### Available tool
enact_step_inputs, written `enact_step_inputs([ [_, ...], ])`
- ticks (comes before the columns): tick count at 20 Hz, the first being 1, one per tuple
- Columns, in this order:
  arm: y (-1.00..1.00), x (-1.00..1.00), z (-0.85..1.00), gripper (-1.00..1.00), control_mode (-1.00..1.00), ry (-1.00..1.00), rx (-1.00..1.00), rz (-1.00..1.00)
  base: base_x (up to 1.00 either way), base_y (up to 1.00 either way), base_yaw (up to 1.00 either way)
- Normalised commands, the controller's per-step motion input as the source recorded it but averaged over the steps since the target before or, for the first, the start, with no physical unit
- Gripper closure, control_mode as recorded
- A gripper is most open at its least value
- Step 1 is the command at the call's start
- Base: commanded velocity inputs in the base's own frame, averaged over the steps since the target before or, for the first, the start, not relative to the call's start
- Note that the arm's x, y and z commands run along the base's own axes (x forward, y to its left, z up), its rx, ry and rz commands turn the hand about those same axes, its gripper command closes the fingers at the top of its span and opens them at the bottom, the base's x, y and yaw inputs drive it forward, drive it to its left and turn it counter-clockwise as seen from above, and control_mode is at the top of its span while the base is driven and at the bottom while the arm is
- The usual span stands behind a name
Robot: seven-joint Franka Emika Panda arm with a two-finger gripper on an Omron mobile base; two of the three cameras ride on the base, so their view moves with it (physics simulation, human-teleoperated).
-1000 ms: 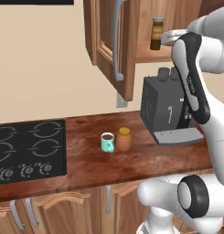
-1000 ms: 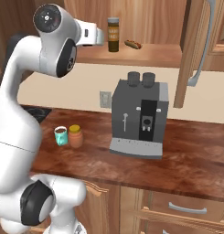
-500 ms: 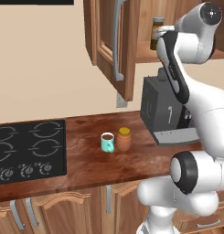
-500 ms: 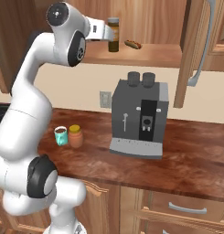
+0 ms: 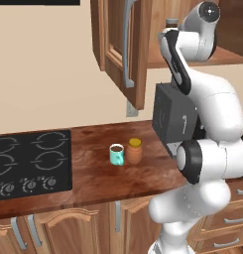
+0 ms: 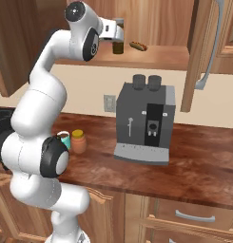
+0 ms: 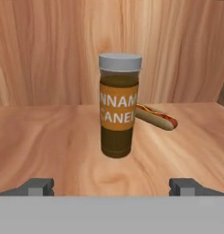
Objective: Pick the cinnamon and honey bottle from the cabinet and place them next to the mug.
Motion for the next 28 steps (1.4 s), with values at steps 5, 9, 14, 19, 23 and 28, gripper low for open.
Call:
enact_step_inputs([
  [5, -0.35, 0.37, 0.0, -1.0, -1.0, 0.05, 0.0, 0.04, 0.0, 0.0, 0.0],
  [9, -0.12, 0.17, 0.0, -1.0, -1.0, 0.0, 0.0, 0.06, 0.0, 0.0, 0.0],
  [14, 0.0, 0.1, 0.0, -1.0, -1.0, 0.0, 0.01, 0.1, 0.0, 0.0, 0.0],
  [19, 0.0, 0.13, -0.07, -1.0, -1.0, 0.0, 0.01, 0.08, 0.0, 0.0, 0.0],
  [23, 0.0, 0.25, -0.14, -1.0, -1.0, 0.0, 0.0, 0.03, 0.0, 0.0, 0.0],
  [28, 0.0, 0.4, -0.17, -1.0, -1.0, 0.0, 0.0, 0.0, 0.0, 0.0, 0.0],
])
